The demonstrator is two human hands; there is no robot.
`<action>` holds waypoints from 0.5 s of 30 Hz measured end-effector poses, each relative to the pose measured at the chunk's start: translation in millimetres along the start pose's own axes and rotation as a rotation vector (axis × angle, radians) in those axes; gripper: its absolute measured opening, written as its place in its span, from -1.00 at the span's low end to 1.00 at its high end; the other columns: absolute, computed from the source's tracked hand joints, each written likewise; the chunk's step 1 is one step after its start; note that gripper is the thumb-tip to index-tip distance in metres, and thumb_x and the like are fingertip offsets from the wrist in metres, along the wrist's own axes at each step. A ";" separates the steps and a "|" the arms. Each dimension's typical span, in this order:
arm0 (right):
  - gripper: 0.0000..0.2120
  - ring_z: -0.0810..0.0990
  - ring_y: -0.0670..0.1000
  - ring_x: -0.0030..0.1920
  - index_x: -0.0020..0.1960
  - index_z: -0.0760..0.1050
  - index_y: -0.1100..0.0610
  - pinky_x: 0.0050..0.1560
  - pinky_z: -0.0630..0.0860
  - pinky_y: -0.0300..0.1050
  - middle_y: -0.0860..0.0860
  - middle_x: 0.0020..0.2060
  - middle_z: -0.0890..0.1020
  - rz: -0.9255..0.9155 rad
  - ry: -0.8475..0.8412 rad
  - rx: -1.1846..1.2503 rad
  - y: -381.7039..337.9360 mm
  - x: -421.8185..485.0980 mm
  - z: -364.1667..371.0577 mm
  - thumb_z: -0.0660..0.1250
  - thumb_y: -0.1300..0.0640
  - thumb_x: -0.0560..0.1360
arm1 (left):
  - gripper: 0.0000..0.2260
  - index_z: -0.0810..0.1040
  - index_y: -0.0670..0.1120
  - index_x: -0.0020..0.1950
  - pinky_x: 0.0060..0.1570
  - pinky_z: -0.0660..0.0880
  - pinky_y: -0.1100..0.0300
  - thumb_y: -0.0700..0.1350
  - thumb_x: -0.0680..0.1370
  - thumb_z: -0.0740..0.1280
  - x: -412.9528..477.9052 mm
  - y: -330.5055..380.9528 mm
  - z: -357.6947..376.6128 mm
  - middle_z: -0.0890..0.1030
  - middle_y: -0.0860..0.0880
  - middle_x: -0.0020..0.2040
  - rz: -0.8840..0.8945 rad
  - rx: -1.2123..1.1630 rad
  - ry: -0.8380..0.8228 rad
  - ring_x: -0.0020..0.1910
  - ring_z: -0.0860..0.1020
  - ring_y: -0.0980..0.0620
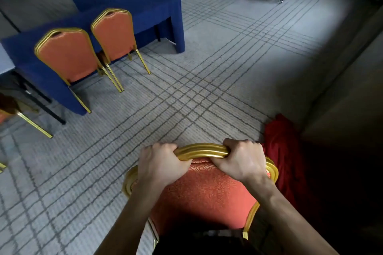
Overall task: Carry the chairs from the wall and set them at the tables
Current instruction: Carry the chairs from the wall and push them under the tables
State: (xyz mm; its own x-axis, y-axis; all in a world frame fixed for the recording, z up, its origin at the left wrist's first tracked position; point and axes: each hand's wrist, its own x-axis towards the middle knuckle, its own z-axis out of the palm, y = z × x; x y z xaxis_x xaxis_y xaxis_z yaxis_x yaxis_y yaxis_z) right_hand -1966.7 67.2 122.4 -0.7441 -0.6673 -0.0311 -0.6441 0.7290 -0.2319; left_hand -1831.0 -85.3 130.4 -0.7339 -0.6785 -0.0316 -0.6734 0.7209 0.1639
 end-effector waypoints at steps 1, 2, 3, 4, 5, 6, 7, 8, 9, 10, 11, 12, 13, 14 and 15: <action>-0.51 0.67 0.16 0.01 -0.28 0.34 0.00 -0.04 0.50 -0.05 0.05 -0.12 0.72 -0.002 0.011 -0.001 2.0 16.4 -4.1 0.26 -0.43 0.40 | -0.57 0.64 -0.03 -0.10 0.08 0.49 0.08 0.34 0.43 0.36 16.4 3.1 -2.4 0.70 -0.07 -0.08 0.003 0.004 0.008 0.06 0.65 -0.14; -0.51 0.67 0.16 0.00 -0.30 0.32 0.00 -0.05 0.51 -0.04 0.04 -0.13 0.72 -0.007 0.021 -0.001 4.5 30.7 -6.4 0.26 -0.43 0.39 | -0.56 0.63 -0.03 -0.10 0.08 0.48 0.07 0.34 0.43 0.36 32.3 4.4 -3.9 0.70 -0.07 -0.08 0.002 0.008 0.013 0.06 0.65 -0.14; -0.50 0.67 0.16 -0.01 -0.31 0.31 0.00 -0.06 0.51 -0.04 0.04 -0.15 0.72 -0.015 0.033 0.001 6.4 47.9 -7.6 0.27 -0.42 0.38 | -0.56 0.63 -0.03 -0.10 0.08 0.48 0.07 0.35 0.42 0.35 51.1 5.1 -6.0 0.70 -0.08 -0.08 0.000 0.017 0.020 0.06 0.65 -0.14; -0.50 0.67 0.16 -0.04 -0.33 0.30 0.00 -0.08 0.50 -0.03 0.04 -0.18 0.71 -0.016 0.046 0.013 8.1 58.3 -7.7 0.26 -0.42 0.37 | -0.56 0.62 -0.03 -0.11 0.08 0.48 0.07 0.35 0.41 0.35 62.7 6.6 -8.0 0.70 -0.08 -0.09 -0.002 0.018 0.020 0.06 0.65 -0.14; -0.50 0.68 0.16 -0.07 -0.35 0.28 0.00 -0.11 0.50 -0.04 0.03 -0.21 0.71 -0.019 0.062 0.025 9.8 76.0 -5.5 0.22 -0.43 0.34 | -0.57 0.61 -0.02 -0.13 0.08 0.47 0.07 0.35 0.41 0.35 80.3 8.4 -7.7 0.69 -0.06 -0.10 0.003 0.011 0.027 0.05 0.65 -0.13; -0.50 0.67 0.16 -0.10 -0.37 0.28 0.00 -0.13 0.49 -0.05 0.02 -0.24 0.70 -0.017 0.067 0.037 11.1 96.8 -2.6 0.16 -0.45 0.31 | -0.59 0.59 -0.01 -0.15 0.07 0.46 0.08 0.35 0.42 0.35 100.1 9.5 -6.1 0.68 -0.04 -0.12 0.011 0.003 0.022 0.03 0.64 -0.12; -0.50 0.67 0.16 -0.12 -0.38 0.27 0.00 -0.14 0.49 -0.05 0.02 -0.26 0.70 -0.016 0.069 0.048 11.5 111.2 -0.2 0.09 -0.45 0.28 | -0.60 0.57 -0.01 -0.17 0.07 0.45 0.08 0.34 0.42 0.36 112.6 8.7 -5.2 0.66 -0.01 -0.15 0.010 0.003 0.010 0.01 0.64 -0.10; -0.50 0.67 0.15 -0.13 -0.38 0.28 0.00 -0.15 0.48 -0.06 0.01 -0.27 0.70 -0.019 0.072 0.052 11.9 128.0 3.1 0.07 -0.45 0.27 | -0.59 0.57 -0.02 -0.18 0.05 0.44 0.09 0.34 0.42 0.36 128.3 6.7 -3.2 0.64 0.01 -0.17 0.014 -0.004 0.006 0.00 0.64 -0.09; -0.50 0.67 0.16 -0.14 -0.38 0.28 0.00 -0.15 0.47 -0.07 0.01 -0.28 0.69 -0.023 0.076 0.059 11.5 146.6 7.3 0.09 -0.45 0.28 | -0.58 0.59 -0.03 -0.18 0.03 0.45 0.10 0.34 0.41 0.36 146.7 4.2 0.7 0.63 0.02 -0.19 0.015 -0.010 0.012 -0.02 0.64 -0.09; -0.50 0.66 0.16 -0.14 -0.38 0.28 0.01 -0.16 0.46 -0.07 0.01 -0.28 0.69 -0.030 0.071 0.059 10.3 167.0 10.8 0.14 -0.44 0.30 | -0.56 0.61 -0.03 -0.17 0.01 0.45 0.11 0.36 0.40 0.36 166.2 1.8 4.0 0.63 0.02 -0.19 0.017 -0.010 0.022 -0.03 0.65 -0.08; -0.50 0.66 0.16 -0.13 -0.38 0.28 0.01 -0.16 0.43 -0.08 0.01 -0.28 0.68 -0.031 0.061 0.056 8.6 186.8 13.6 0.20 -0.43 0.34 | -0.55 0.62 -0.02 -0.16 -0.01 0.46 0.12 0.38 0.39 0.35 185.8 -1.1 6.6 0.64 0.01 -0.19 0.014 -0.011 0.021 -0.04 0.65 -0.07; -0.50 0.66 0.15 -0.13 -0.37 0.28 0.01 -0.17 0.42 -0.08 0.01 -0.28 0.68 -0.028 0.063 0.047 6.7 210.4 16.0 0.23 -0.42 0.35 | -0.53 0.62 -0.01 -0.15 -0.01 0.47 0.12 0.40 0.38 0.34 209.8 -5.0 10.3 0.65 0.00 -0.19 0.010 -0.019 0.020 -0.04 0.65 -0.06; -0.50 0.65 0.15 -0.14 -0.38 0.28 0.01 -0.17 0.41 -0.08 0.01 -0.29 0.67 -0.030 0.068 0.039 5.1 233.0 17.9 0.21 -0.43 0.35 | -0.52 0.61 -0.01 -0.16 -0.01 0.47 0.12 0.42 0.36 0.32 233.1 -8.8 14.5 0.66 0.00 -0.18 0.015 -0.039 0.016 -0.04 0.66 -0.05; -0.50 0.65 0.14 -0.16 -0.38 0.28 0.00 -0.18 0.42 -0.08 0.01 -0.30 0.67 -0.029 0.073 0.028 2.8 254.2 17.4 0.18 -0.44 0.34 | -0.50 0.60 0.01 -0.17 0.00 0.48 0.12 0.44 0.34 0.28 255.8 -12.7 17.1 0.67 0.00 -0.18 0.024 -0.042 0.012 -0.04 0.66 -0.04; -0.50 0.65 0.15 -0.16 -0.37 0.28 0.00 -0.18 0.44 -0.08 0.01 -0.30 0.66 -0.030 0.068 0.018 0.0 270.4 17.3 0.18 -0.44 0.34 | -0.48 0.58 0.03 -0.17 -0.01 0.48 0.12 0.46 0.32 0.22 272.3 -15.4 17.8 0.67 0.00 -0.17 0.034 -0.051 0.007 -0.04 0.66 -0.03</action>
State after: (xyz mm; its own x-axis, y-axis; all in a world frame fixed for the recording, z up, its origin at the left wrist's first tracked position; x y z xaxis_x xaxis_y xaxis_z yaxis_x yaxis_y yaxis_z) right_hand -2164.8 -115.8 97.1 -0.7350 -0.6768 0.0419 -0.6637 0.7053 -0.2493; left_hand -2022.0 -278.7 101.7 -0.7556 -0.6548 -0.0182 -0.6425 0.7354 0.2152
